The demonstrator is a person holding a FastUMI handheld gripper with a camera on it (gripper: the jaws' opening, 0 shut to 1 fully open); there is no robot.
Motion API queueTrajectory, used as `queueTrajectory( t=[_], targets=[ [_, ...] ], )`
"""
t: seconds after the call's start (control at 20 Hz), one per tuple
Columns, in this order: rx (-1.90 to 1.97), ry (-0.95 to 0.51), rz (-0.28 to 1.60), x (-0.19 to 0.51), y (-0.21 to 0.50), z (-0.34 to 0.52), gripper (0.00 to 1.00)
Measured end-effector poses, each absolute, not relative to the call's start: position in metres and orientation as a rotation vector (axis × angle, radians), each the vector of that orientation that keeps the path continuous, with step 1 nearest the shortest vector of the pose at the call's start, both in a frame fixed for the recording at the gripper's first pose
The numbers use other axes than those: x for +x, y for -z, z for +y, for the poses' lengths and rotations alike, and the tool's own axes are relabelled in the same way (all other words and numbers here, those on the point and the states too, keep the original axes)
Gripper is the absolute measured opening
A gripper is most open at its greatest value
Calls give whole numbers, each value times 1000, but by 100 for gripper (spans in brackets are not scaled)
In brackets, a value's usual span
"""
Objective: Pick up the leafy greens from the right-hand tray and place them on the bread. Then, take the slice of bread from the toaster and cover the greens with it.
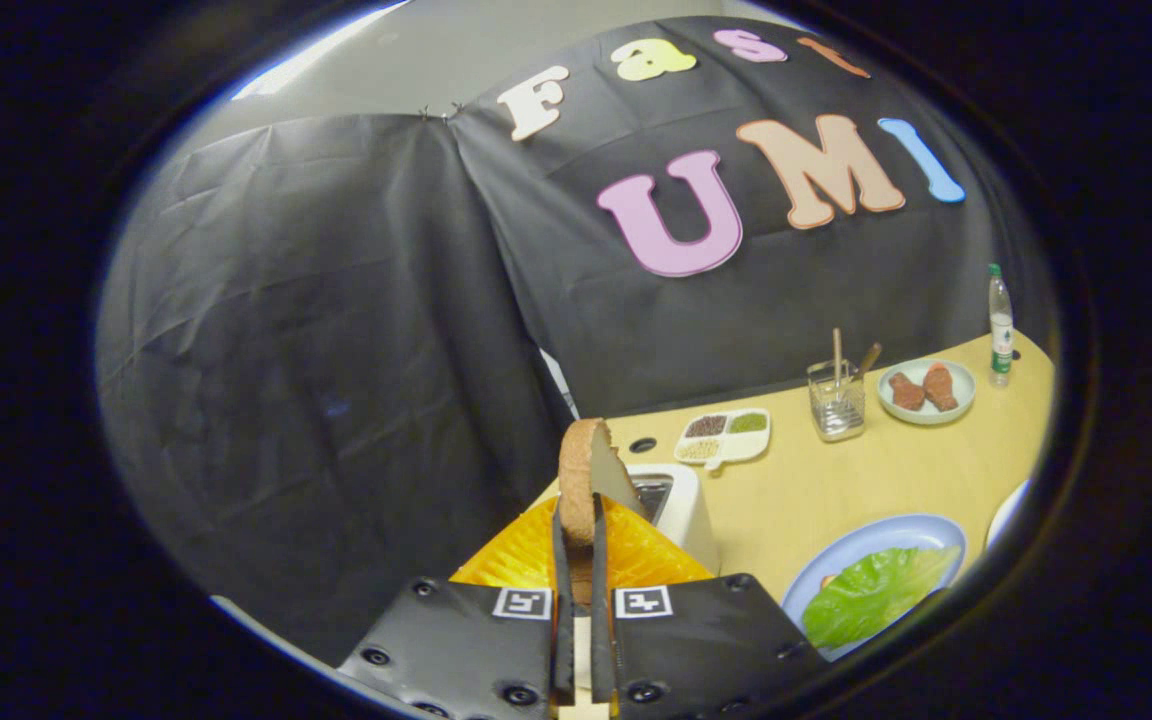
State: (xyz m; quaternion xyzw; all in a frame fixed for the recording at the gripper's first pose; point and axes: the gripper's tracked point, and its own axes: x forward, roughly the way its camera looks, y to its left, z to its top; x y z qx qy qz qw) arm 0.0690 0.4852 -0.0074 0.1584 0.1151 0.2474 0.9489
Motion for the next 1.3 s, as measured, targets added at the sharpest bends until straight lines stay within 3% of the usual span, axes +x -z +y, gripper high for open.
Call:
queueTrajectory(
  t=[0.25, 0.55, 1.05, 1.3],
  targets=[
    [474, -555, 179, 45, -24, 444, 9],
    [555, -472, 97, 31, -26, 362, 9],
    [861, -337, 266, 63, 88, 258, 9],
    [894, -306, 357, 68, 133, 252, 9]
  ],
)
